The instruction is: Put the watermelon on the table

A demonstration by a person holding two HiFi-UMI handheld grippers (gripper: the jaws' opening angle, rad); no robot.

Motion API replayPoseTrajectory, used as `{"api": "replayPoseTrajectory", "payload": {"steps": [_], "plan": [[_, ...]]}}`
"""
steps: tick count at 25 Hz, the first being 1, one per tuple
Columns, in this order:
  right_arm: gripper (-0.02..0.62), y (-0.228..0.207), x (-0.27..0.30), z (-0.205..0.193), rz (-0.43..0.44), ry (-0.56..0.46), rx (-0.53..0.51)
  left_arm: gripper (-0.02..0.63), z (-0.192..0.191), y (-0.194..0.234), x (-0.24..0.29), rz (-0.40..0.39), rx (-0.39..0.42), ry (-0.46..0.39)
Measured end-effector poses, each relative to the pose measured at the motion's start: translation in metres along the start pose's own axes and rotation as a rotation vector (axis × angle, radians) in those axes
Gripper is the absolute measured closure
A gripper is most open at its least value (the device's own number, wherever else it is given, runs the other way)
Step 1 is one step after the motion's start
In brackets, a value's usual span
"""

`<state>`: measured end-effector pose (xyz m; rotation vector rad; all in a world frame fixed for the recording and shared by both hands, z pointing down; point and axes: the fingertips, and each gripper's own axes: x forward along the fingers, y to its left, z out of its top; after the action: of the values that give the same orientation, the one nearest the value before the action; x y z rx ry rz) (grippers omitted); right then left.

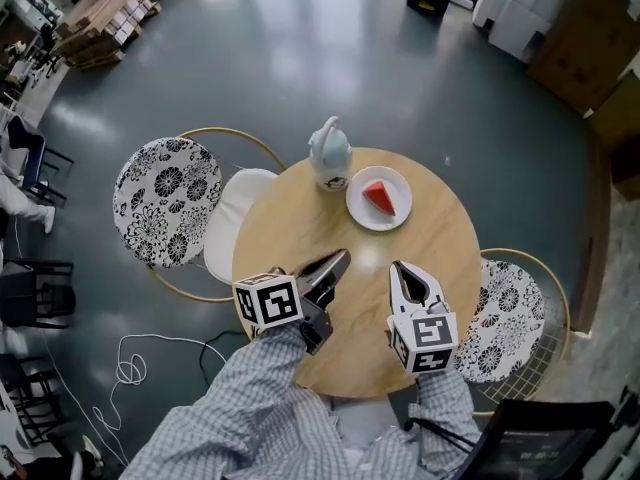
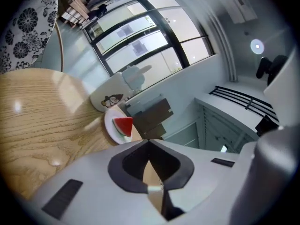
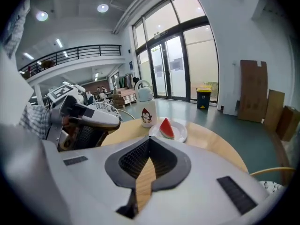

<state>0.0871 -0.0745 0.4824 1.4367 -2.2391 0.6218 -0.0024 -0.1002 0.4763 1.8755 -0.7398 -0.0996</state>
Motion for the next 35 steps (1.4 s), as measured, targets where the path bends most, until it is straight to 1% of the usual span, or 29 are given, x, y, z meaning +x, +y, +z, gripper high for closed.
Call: {"api": "replayPoseTrajectory", "payload": {"steps": [3,8,11,14,18,23,29,31,35], "plan": [[0.588,0.012,-0.022,0.0,0.005,-0.021,0.05,0.598,-0.009,-0.022,-0.02,-0.041,0.05,0.04],[0.588,0.038,-0.053,-0.002,0.009,-0.045,0.09,0.598,-0.022,-0.048,-0.059,-0.085,0.148,0.087],[0.588,0.059,-0.066,-0.007,0.017,-0.065,0.122,0.598,-0.026,-0.058,-0.081,-0.099,0.186,0.091],[0.588,0.081,-0.082,-0.008,0.02,-0.091,0.144,0.598,-0.029,-0.07,-0.105,-0.107,0.216,0.075],[0.588,0.106,-0.104,-0.002,0.014,-0.138,0.153,0.598,-0.035,-0.086,-0.136,-0.135,0.234,0.056],[0.588,0.135,-0.129,0.005,0.011,-0.202,0.16,0.598,-0.048,-0.104,-0.172,-0.173,0.243,0.065],[0.588,0.156,-0.155,0.0,-0.005,-0.271,0.249,0.598,-0.057,-0.129,-0.207,-0.287,0.213,0.03],[0.588,0.162,-0.164,-0.004,-0.012,-0.279,0.265,0.598,-0.059,-0.134,-0.217,-0.296,0.225,0.026],[0.588,0.179,-0.183,-0.011,-0.028,-0.29,0.252,0.598,-0.069,-0.139,-0.24,-0.289,0.274,0.035]]}}
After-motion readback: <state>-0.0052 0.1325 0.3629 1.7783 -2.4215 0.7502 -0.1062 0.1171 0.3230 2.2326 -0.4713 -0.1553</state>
